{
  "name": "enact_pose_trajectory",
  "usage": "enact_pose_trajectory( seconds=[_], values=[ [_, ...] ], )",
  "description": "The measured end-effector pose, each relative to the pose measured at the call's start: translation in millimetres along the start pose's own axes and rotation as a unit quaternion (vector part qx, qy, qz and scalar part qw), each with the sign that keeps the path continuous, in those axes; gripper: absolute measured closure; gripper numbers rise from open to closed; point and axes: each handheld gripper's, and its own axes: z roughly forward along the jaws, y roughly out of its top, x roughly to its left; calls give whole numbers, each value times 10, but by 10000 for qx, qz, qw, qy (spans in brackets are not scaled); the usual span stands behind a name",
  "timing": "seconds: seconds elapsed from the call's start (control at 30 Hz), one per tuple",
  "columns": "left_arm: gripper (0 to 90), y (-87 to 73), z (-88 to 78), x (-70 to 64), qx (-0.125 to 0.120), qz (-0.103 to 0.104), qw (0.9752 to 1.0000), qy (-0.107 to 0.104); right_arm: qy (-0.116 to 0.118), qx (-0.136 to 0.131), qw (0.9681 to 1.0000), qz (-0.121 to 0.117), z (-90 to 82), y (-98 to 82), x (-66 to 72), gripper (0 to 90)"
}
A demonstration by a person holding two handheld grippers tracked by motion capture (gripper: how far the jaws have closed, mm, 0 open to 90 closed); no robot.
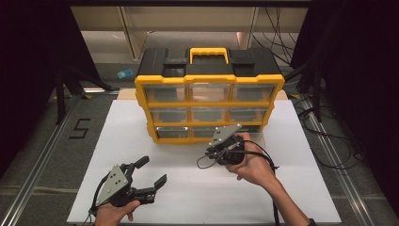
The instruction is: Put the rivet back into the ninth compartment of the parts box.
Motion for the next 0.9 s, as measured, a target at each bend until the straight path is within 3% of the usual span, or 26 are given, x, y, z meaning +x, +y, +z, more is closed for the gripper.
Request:
enact_pose_trajectory(
  seconds=[0.9],
  values=[
    [160, 1, -1, -1, -5, -3, 10000, -1, -399, -381, 9981, 267, -312, -119, -290, 822]
  ],
)
